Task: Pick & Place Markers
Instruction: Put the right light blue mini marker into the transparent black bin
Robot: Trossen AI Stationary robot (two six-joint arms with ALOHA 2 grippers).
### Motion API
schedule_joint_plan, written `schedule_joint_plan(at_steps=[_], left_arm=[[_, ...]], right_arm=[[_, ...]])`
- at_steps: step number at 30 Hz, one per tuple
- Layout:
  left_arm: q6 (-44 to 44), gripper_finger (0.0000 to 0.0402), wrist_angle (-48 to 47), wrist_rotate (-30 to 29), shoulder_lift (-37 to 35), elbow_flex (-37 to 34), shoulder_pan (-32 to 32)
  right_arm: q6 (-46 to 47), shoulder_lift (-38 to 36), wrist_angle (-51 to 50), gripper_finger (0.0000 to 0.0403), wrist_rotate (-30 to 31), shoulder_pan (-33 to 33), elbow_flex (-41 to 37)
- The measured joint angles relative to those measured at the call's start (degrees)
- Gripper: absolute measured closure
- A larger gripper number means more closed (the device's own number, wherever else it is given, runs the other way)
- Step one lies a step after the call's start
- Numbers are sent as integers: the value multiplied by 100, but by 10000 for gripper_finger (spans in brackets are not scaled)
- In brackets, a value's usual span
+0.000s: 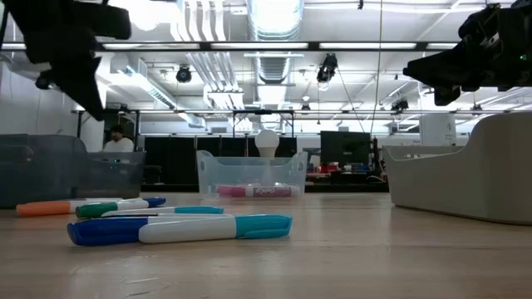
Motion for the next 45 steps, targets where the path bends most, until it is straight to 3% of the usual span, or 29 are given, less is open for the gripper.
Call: schedule_joint_plan(at_steps=[5, 8, 13, 21, 31, 36, 45], left_arm=[[938, 285, 1568, 741, 23, -17, 211], [1460, 285, 1895, 949, 155, 22, 359], [1880, 297, 1851, 974, 486, 39, 527], [2671, 394, 1770, 768, 1379, 171, 596], [2576, 401, 73, 278, 2948, 988, 595], [2785, 401, -15, 418, 3296, 1278, 594], [3090, 401, -17, 1321, 3333, 1472, 623]], right_arm=[[0, -1, -1, 335, 0, 2, 0], [4, -2, -2, 335, -2, 2, 0], [6, -2, -2, 335, 0, 0, -1], [2, -2, -2, 335, 0, 0, 0], [2, -2, -2, 335, 0, 2, 0], [2, -2, -1, 335, 0, 1, 0], [0, -2, -2, 335, 0, 2, 0]])
